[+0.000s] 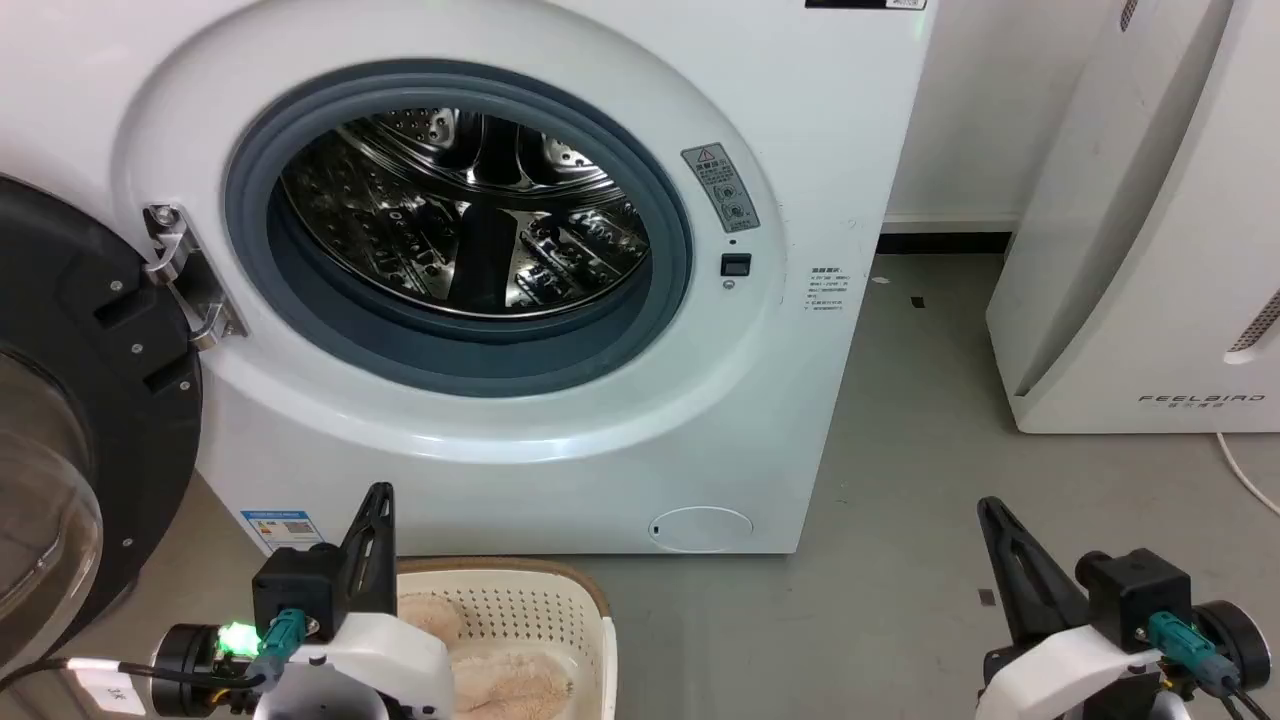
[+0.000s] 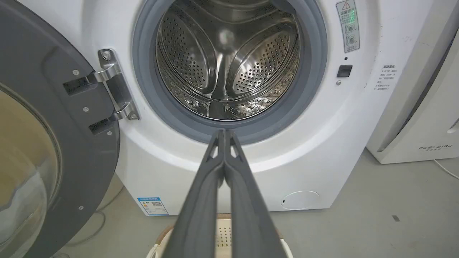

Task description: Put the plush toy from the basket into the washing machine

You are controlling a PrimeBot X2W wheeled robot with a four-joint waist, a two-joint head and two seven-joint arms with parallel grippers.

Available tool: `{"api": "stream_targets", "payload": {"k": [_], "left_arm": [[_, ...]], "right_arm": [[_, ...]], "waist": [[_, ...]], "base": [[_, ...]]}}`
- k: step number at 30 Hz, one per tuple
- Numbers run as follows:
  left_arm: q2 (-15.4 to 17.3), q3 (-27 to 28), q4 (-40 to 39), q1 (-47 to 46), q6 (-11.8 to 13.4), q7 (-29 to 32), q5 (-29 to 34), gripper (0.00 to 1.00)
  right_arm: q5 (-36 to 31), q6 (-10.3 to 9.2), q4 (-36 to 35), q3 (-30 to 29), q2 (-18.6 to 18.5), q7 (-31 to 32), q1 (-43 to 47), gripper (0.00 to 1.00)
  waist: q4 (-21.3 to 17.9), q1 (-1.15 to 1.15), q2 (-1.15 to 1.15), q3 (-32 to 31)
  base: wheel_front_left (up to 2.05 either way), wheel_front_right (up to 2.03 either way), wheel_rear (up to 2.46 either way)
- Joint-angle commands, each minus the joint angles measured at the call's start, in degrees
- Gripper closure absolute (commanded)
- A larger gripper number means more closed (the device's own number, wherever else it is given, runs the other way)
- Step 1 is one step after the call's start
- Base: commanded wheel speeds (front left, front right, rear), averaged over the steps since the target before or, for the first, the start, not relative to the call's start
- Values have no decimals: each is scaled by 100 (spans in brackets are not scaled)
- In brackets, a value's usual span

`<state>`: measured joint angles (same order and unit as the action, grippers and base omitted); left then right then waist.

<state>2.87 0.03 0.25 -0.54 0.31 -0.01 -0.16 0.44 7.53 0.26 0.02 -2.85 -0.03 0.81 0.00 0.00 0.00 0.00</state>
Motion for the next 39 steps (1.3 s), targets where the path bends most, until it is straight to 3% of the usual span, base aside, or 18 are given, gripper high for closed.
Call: {"api": "stream_targets", "payload": {"k": [1,18,19,39], "left_arm": [[0,-3,-25,54,-31,1,16,100],[0,-3,-25,54,-31,1,16,100],[0,-3,-25,54,-31,1,16,0],[0,-89,116,-86,145,-203,-70,0]], "right_arm": [[-44,-4,-26,-2,-3,3,-81,100],[-44,-4,-26,-2,-3,3,-81,100],[-44,-4,-26,-2,-3,3,-81,0],[332,0,-95,-149,0,-203,-13,0]], "waist": [[0,0,0,0],[0,0,0,0],[0,0,0,0],[0,0,0,64]], "base": [[0,0,0],[0,0,0],[0,0,0],[0,0,0]]}}
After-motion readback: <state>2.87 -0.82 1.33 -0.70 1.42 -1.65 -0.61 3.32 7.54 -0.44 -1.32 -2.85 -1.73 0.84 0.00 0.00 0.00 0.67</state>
